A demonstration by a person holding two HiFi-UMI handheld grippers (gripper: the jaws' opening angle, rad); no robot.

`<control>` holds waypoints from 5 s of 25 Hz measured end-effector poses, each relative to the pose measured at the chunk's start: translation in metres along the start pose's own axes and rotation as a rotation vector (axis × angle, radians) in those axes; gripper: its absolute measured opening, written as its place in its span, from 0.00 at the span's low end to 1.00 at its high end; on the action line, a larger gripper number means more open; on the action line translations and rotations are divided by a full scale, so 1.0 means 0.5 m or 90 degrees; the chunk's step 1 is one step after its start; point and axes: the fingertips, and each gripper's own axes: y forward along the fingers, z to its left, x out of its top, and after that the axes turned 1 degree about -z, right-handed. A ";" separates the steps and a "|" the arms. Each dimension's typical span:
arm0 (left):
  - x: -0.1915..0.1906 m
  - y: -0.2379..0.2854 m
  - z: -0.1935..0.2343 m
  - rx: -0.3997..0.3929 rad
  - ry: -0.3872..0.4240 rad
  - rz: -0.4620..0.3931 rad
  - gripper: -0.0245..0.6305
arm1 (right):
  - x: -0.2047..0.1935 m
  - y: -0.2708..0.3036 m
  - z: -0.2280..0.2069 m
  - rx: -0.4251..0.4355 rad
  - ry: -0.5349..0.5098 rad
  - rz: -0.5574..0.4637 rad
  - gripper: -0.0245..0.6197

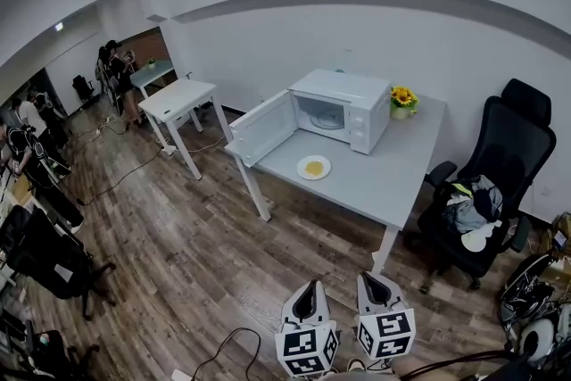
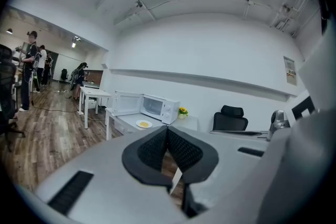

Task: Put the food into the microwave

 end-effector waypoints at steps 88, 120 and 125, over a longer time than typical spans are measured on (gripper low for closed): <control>0.109 0.611 0.253 0.101 -0.015 0.031 0.04 | 0.076 0.661 -0.212 0.058 0.032 0.077 0.06; 0.172 0.868 0.379 0.025 -0.010 0.044 0.04 | 0.130 0.926 -0.240 -0.004 0.039 0.078 0.06; 0.199 0.928 0.403 0.002 -0.008 0.050 0.04 | 0.157 0.985 -0.251 -0.028 0.045 0.072 0.06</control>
